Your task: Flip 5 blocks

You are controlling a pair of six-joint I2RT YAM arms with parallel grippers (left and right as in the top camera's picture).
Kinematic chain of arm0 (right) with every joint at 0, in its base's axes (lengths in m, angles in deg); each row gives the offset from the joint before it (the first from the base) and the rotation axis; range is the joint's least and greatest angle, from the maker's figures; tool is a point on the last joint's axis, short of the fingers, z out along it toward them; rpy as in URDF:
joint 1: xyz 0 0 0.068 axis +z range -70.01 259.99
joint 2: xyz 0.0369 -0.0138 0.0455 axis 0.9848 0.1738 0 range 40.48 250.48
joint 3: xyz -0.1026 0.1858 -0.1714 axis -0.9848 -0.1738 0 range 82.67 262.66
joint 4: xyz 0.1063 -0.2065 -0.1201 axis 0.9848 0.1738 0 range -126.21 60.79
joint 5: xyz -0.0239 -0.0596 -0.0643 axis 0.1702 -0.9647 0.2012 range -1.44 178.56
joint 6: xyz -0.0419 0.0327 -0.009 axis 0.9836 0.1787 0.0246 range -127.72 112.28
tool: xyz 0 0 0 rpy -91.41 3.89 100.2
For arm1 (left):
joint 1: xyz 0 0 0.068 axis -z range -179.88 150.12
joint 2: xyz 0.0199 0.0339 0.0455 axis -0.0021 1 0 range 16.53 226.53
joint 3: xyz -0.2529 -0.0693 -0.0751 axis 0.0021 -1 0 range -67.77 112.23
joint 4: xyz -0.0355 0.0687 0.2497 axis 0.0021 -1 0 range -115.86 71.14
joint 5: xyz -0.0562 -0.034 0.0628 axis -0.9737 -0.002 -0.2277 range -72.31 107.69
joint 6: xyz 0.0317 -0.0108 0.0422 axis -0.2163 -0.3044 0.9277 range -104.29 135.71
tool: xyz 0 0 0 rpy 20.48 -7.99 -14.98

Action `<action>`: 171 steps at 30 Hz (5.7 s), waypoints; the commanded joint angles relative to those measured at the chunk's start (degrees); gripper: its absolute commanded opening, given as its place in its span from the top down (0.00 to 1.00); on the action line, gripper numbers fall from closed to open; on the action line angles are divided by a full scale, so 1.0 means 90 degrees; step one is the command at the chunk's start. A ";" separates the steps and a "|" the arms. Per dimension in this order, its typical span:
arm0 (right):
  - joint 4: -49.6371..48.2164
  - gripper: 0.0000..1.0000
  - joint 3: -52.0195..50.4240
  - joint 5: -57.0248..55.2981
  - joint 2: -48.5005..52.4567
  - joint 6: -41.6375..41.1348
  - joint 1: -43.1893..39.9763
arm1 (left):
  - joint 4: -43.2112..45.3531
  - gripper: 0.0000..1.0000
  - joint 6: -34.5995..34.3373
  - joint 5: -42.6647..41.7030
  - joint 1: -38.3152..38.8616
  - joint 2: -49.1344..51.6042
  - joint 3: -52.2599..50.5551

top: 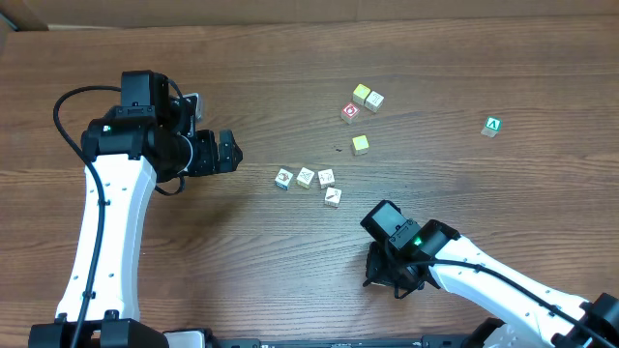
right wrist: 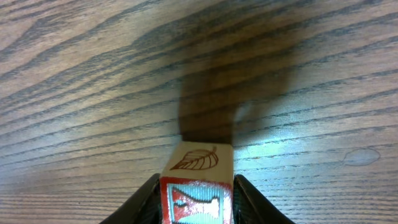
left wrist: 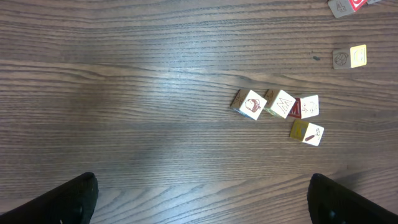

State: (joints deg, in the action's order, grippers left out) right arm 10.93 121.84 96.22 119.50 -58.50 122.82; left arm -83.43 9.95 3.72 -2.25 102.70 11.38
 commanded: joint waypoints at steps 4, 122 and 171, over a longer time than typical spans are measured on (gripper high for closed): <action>-0.0039 0.60 -0.0027 -0.0012 -0.0063 -0.0032 -0.0022 | -0.0012 0.00 0.0049 -0.0078 -0.0019 0.0051 0.0143; 0.2492 0.45 0.3466 0.0549 0.0644 0.2606 -0.3648 | 0.2543 0.96 -0.5697 0.1479 0.7155 0.1404 -0.2285; 0.2526 0.44 0.3466 0.0549 0.0644 0.2630 -0.3648 | 0.2754 0.67 -0.5600 0.1664 0.6924 0.1545 -0.2280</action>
State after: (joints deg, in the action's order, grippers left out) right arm 33.72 151.59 100.79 126.04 -35.07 90.15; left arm -58.80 -40.52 17.55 61.33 115.97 -8.73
